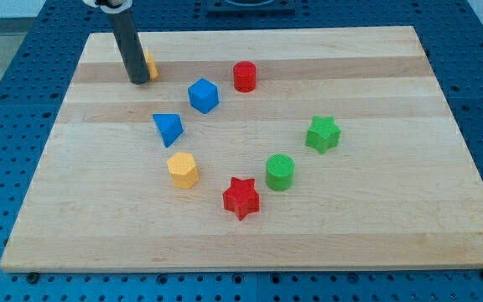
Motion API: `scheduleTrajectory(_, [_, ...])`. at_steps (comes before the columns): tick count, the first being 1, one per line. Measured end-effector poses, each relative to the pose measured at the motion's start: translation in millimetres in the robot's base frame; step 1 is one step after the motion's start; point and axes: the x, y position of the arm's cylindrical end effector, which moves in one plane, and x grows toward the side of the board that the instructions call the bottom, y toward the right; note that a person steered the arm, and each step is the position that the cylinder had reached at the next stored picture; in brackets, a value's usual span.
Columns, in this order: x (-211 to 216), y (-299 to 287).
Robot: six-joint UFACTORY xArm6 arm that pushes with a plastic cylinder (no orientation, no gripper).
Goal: Slide the yellow heart closer to the blue cube
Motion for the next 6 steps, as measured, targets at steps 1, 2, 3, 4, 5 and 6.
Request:
scheduleTrajectory(1, [23, -23])
scheduleTrajectory(2, [-2, -35])
scheduleTrajectory(3, [-41, -35])
scheduleTrajectory(4, [-40, -34])
scheduleTrajectory(5, [-34, -17])
scheduleTrajectory(6, [-33, 14])
